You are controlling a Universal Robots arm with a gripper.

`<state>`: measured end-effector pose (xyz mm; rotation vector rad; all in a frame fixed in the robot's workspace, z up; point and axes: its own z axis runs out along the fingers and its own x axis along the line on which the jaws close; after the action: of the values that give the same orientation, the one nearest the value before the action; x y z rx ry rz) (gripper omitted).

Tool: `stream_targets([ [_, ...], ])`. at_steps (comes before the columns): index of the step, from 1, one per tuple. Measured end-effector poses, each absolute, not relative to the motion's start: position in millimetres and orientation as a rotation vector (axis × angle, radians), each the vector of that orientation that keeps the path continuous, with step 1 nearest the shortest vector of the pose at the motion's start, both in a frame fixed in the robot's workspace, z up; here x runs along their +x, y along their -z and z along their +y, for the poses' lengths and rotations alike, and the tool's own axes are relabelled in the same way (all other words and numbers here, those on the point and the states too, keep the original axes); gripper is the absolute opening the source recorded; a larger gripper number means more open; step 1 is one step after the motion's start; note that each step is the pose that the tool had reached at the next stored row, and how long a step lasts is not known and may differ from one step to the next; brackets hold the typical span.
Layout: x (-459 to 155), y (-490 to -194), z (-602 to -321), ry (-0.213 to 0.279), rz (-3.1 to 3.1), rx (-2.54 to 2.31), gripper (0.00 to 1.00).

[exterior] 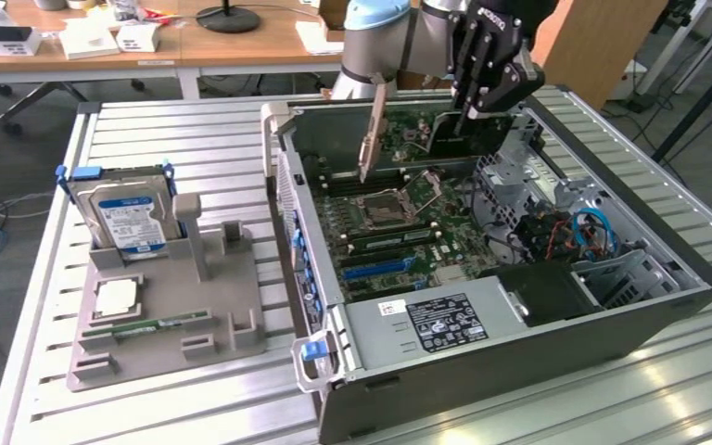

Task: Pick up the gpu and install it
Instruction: 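Insert the gpu into the slot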

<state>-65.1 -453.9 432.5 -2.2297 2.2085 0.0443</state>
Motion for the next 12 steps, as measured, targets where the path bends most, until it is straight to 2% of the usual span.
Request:
stream_targets([
  [12,-67.1,-411.1,-448.8,-0.044,2.209,-2.230,0.26],
])
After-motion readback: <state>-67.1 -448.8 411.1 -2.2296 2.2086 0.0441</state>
